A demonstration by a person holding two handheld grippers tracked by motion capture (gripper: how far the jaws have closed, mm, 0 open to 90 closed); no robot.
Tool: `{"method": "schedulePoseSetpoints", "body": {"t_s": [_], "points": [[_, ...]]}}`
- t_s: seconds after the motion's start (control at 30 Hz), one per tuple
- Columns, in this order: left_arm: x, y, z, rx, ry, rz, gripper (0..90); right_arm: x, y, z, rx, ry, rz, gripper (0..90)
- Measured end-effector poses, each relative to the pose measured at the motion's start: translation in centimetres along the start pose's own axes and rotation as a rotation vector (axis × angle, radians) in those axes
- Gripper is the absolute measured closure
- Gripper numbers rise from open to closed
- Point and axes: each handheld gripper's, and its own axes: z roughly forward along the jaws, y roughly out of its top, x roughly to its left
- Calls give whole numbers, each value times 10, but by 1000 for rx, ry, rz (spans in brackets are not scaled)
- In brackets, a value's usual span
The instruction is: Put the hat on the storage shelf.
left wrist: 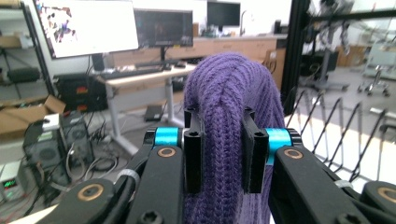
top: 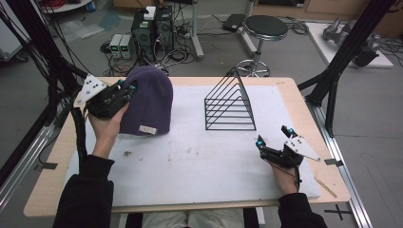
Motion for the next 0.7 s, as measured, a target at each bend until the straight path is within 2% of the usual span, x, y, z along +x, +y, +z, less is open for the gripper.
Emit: {"method": "schedulePoseSetpoints", "body": {"t_s": [0.23,0.27,0.37,0.53,0.57,0.7], "points": [[-21,7,-11,-95,-50,13,749,0,0,0,-2,0,4,43],[-27,10,-13,-120,-64,20,750,0,0,0,-3,1,4,43],[-34,12,-16,-142,-75,37,750,1,0,0,-1,8,12,43],[-54,14,-19,-190,-112,44,749,7,2,-1,-14,42,15,43],[-58,14,-19,-195,-118,54,749,11,4,-2,-25,64,47,43],[-73,19,-17,-205,-152,68,747,22,10,-1,-63,96,63,43]]}}
